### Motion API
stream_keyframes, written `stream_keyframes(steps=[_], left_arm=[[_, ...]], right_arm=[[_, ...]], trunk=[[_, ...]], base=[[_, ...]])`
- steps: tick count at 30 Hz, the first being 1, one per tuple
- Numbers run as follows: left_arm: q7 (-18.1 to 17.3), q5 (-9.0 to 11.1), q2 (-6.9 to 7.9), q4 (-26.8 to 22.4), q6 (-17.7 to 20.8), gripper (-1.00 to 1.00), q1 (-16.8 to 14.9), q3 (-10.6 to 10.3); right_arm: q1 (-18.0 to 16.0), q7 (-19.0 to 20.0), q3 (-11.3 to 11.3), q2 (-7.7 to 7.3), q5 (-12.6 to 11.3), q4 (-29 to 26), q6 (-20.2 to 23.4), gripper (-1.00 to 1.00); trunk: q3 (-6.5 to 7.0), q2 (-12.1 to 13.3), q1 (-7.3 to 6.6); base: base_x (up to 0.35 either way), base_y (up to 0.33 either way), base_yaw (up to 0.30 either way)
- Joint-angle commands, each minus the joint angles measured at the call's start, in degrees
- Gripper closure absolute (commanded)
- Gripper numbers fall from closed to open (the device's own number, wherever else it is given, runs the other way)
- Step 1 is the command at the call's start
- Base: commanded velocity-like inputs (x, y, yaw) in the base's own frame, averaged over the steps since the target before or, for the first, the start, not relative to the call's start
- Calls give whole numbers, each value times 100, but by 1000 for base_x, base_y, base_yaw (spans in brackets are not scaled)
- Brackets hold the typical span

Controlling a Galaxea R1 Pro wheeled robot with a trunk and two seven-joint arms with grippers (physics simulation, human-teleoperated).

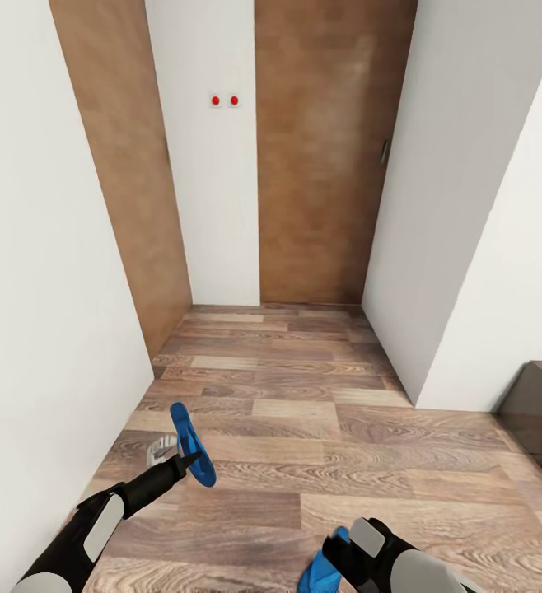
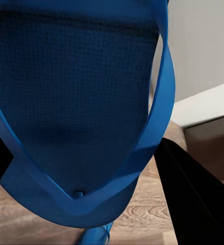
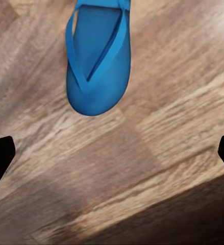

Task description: In the bedroom, move the book from the bed onto either nightstand, and place the two sandals side by side next to the bed.

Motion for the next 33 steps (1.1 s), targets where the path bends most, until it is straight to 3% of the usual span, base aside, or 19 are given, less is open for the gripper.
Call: stream_keyframes(steps=[1,33], left_arm=[[-24,46,-1,0,50,100,-3,11],[-26,46,-1,0,50,100,-3,11]], right_arm=[[1,-35,35,3,-60,-18,31,-100],[1,-39,35,3,-60,-18,31,-100]], trunk=[[-28,-4,1],[-737,-47,83]], base=[[0,0,0],[0,0,0]])
